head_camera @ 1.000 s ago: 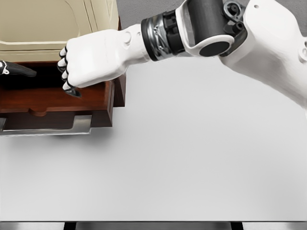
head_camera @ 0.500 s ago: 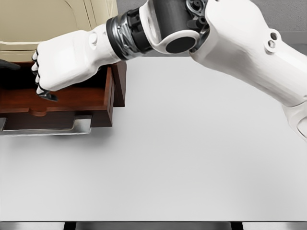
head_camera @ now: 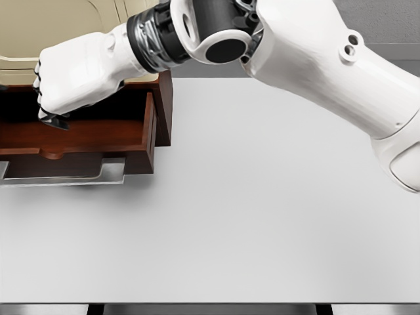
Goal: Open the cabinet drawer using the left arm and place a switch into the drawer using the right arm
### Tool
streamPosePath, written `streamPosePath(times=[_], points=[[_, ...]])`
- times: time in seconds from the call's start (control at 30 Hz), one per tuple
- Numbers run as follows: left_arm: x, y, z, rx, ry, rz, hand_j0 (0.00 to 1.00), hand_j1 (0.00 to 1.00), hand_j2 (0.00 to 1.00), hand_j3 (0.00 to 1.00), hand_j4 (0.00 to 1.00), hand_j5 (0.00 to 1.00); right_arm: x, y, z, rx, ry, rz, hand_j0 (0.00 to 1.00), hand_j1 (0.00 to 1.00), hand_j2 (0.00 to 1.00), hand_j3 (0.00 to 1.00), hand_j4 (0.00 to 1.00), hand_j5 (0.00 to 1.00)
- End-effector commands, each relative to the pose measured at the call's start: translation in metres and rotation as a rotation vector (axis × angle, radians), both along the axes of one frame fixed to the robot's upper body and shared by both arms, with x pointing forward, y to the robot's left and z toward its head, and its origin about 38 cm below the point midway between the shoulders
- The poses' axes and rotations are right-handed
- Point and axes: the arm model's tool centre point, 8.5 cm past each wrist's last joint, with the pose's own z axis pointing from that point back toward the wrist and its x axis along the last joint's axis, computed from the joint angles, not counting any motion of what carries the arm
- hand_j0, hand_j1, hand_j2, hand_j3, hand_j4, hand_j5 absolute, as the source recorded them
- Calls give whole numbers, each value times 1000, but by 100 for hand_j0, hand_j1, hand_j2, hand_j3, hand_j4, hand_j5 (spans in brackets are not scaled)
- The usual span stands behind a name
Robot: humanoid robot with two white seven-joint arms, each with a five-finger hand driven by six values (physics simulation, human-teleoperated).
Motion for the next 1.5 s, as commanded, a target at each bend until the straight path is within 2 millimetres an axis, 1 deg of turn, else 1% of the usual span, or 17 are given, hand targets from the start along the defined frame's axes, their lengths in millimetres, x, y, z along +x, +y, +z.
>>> streamPosePath(times=[0.0, 0.13, 0.2, 0.23, 0.27, 0.63, 0.7, 0.77, 0.83, 0.9, 0.93, 0.97, 1.0, 1.07, 1.13, 1.3, 1.47], points=[[0, 1, -1, -4, 5, 5, 100, 100, 100, 100, 100, 100, 2, 0, 0, 2, 6, -7, 50, 50, 50, 50, 50, 50], [0, 1, -1, -6, 8, 5, 100, 100, 100, 100, 100, 100, 5, -1, 1, 3, 2, -17, 55, 55, 55, 55, 55, 55], [0, 0, -1, -6, 8, 3, 100, 100, 100, 100, 100, 100, 6, -2, 2, 0, -8, -21, 63, 63, 63, 63, 63, 63], [0, 0, -2, -4, 8, 3, 100, 100, 100, 100, 100, 100, 8, -2, 1, -11, -41, -34, 88, 88, 88, 88, 88, 88], [0, 0, -1, -6, 8, 3, 100, 100, 100, 100, 100, 100, 11, -3, 0, -27, -93, -54, 100, 100, 100, 100, 100, 100], [0, -1, -1, -6, 8, 0, 100, 100, 100, 100, 100, 100, 10, -1, -1, -30, -105, -52, 100, 100, 100, 100, 100, 100], [-1, -3, -1, -7, 8, -5, 100, 100, 100, 100, 100, 100, 5, -12, 2, -22, -115, -42, 100, 100, 100, 100, 100, 100], [-1, -8, -2, -9, 9, -21, 100, 100, 100, 100, 100, 100, 0, -71, 13, 42, -149, -74, 100, 100, 100, 100, 100, 100], [-3, -17, -2, -9, 11, -50, 100, 100, 100, 100, 100, 100, 13, -143, 26, 123, -142, -197, 100, 100, 100, 100, 100, 100], [-5, -30, -4, -21, 11, -91, 100, 100, 100, 100, 100, 100, 26, -248, 43, 272, -86, -397, 100, 100, 100, 100, 100, 100], [-6, -37, -5, -23, 12, -115, 100, 100, 100, 100, 100, 100, 23, -297, 52, 352, -62, -478, 100, 100, 100, 100, 100, 100], [-8, -45, -5, -24, 10, -141, 100, 100, 100, 100, 100, 100, 20, -338, 42, 380, -10, -558, 100, 100, 100, 100, 100, 100], [-10, -51, -4, -25, 10, -158, 100, 100, 100, 100, 100, 100, 20, -355, 18, 349, 49, -607, 100, 100, 100, 100, 100, 100], [-10, -62, -7, -50, 2, -193, 100, 100, 100, 100, 100, 100, 19, -371, -60, 262, 215, -681, 100, 100, 100, 100, 100, 100], [-12, -76, -10, -77, -1, -237, 100, 100, 100, 100, 100, 100, 13, -387, -88, 206, 272, -730, 100, 100, 100, 100, 100, 100], [-5, -91, -18, -155, -28, -275, 100, 100, 100, 100, 100, 100, 11, -401, -85, 186, 263, -765, 100, 100, 100, 100, 100, 100], [0, -106, -27, -225, -42, -309, 100, 100, 100, 100, 100, 100, 12, -404, -96, 181, 293, -778, 100, 100, 100, 100, 100, 100]])
